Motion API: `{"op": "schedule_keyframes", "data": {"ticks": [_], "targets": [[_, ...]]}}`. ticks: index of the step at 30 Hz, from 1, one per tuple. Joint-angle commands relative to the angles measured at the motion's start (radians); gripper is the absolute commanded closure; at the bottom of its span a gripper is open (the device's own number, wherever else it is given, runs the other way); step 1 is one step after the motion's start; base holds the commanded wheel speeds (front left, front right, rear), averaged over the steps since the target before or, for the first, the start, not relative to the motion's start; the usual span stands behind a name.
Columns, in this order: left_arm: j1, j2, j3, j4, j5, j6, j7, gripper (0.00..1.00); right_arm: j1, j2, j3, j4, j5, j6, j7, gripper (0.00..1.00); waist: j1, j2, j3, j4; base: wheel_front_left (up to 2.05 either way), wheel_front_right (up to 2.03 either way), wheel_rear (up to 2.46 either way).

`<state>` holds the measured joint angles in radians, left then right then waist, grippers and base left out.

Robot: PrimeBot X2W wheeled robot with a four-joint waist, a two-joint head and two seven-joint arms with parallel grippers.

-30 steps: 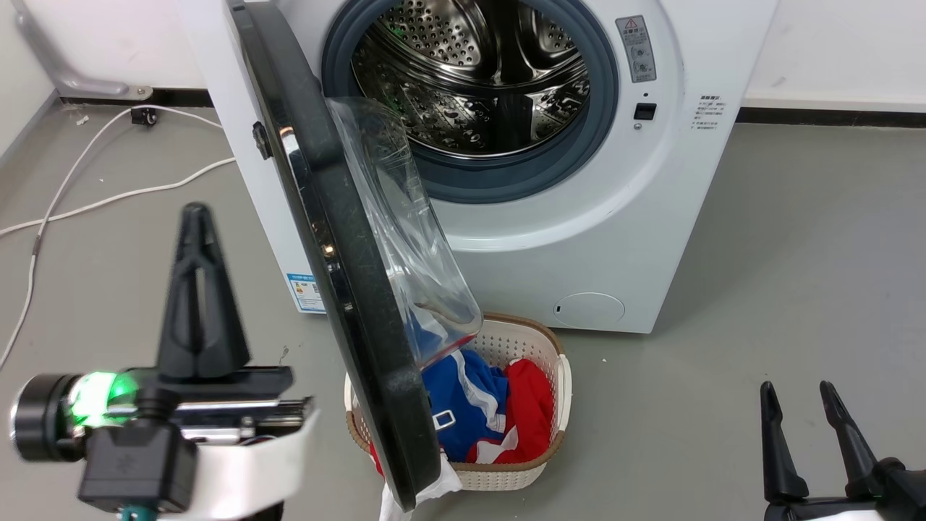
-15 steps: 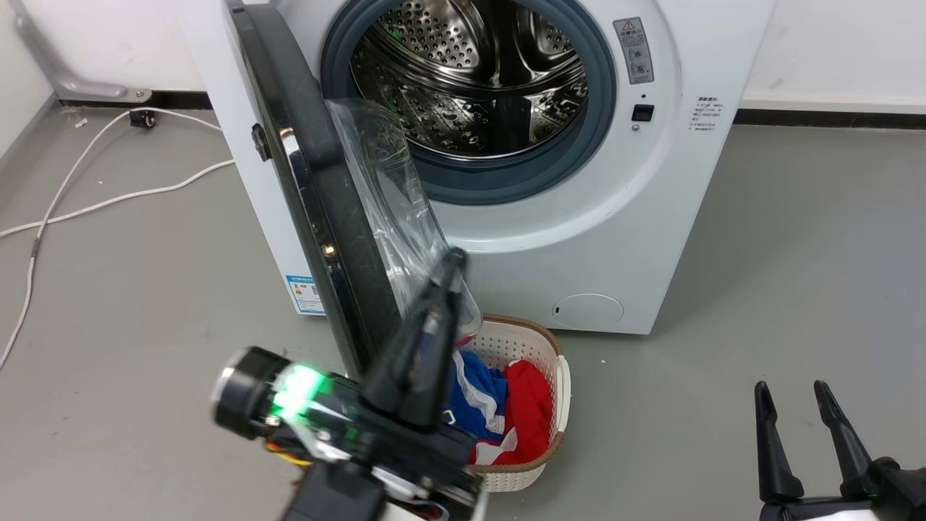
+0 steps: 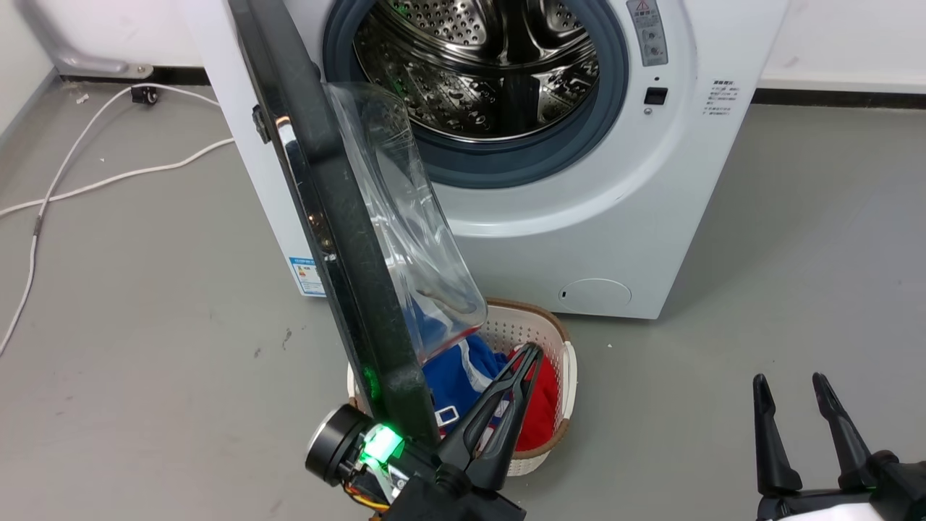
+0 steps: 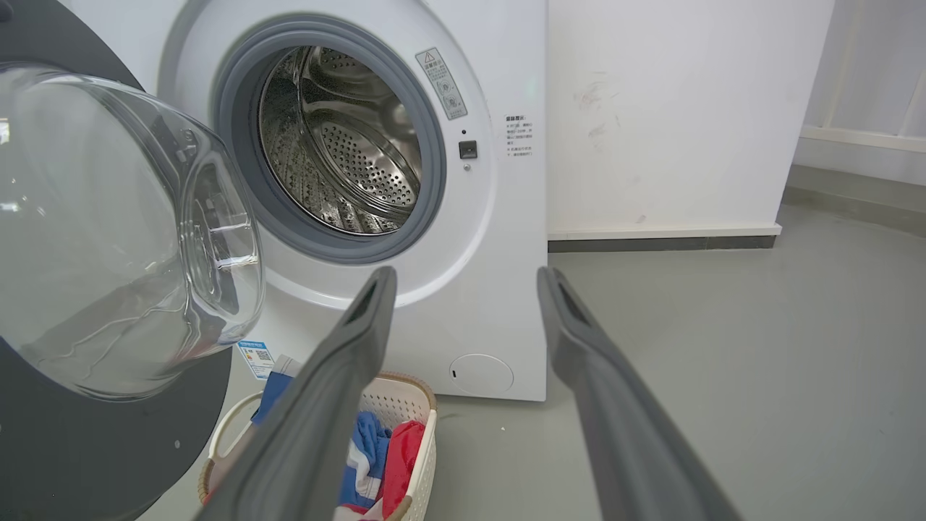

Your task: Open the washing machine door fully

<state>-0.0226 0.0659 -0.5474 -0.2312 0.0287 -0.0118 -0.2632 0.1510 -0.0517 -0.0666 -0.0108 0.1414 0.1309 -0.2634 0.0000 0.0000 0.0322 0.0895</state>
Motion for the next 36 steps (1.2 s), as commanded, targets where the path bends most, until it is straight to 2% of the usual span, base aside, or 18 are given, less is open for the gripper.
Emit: {"op": "schedule_keyframes", "data": {"ticks": [1, 16, 24, 30, 36], "targets": [[0.012, 0.006, -0.001, 0.018, -0.006, 0.005, -0.002, 1.00, -0.019, 0.003, 0.002, -0.001, -0.002, 0.000, -0.002, 0.00, 0.0000, 0.0000, 0.009, 0.002, 0.00, 0.00, 0.00], [0.058, 0.004, 0.057, 0.156, -0.061, 0.064, -0.002, 1.00, -0.034, 0.003, -0.002, 0.012, -0.008, 0.000, -0.002, 0.00, 0.0000, 0.0000, 0.050, 0.036, 0.00, 0.00, 0.00], [0.087, 0.022, 0.143, 0.159, -0.081, 0.112, 0.001, 1.00, -0.032, 0.003, -0.001, 0.013, -0.010, 0.000, -0.002, 0.00, 0.0000, 0.0000, 0.045, 0.077, 0.00, 0.00, 0.00], [0.114, 0.030, 0.184, 0.148, -0.088, 0.125, 0.000, 1.00, -0.031, 0.003, 0.003, 0.014, -0.012, 0.000, -0.002, 0.00, 0.0000, 0.0000, 0.046, 0.103, 0.00, 0.00, 0.00], [0.156, 0.049, 0.272, 0.134, -0.107, 0.163, 0.000, 1.00, -0.029, 0.002, -0.002, 0.008, -0.017, 0.000, -0.002, 0.00, 0.0000, 0.0000, 0.050, 0.119, 0.00, 0.00, 0.00]]}}
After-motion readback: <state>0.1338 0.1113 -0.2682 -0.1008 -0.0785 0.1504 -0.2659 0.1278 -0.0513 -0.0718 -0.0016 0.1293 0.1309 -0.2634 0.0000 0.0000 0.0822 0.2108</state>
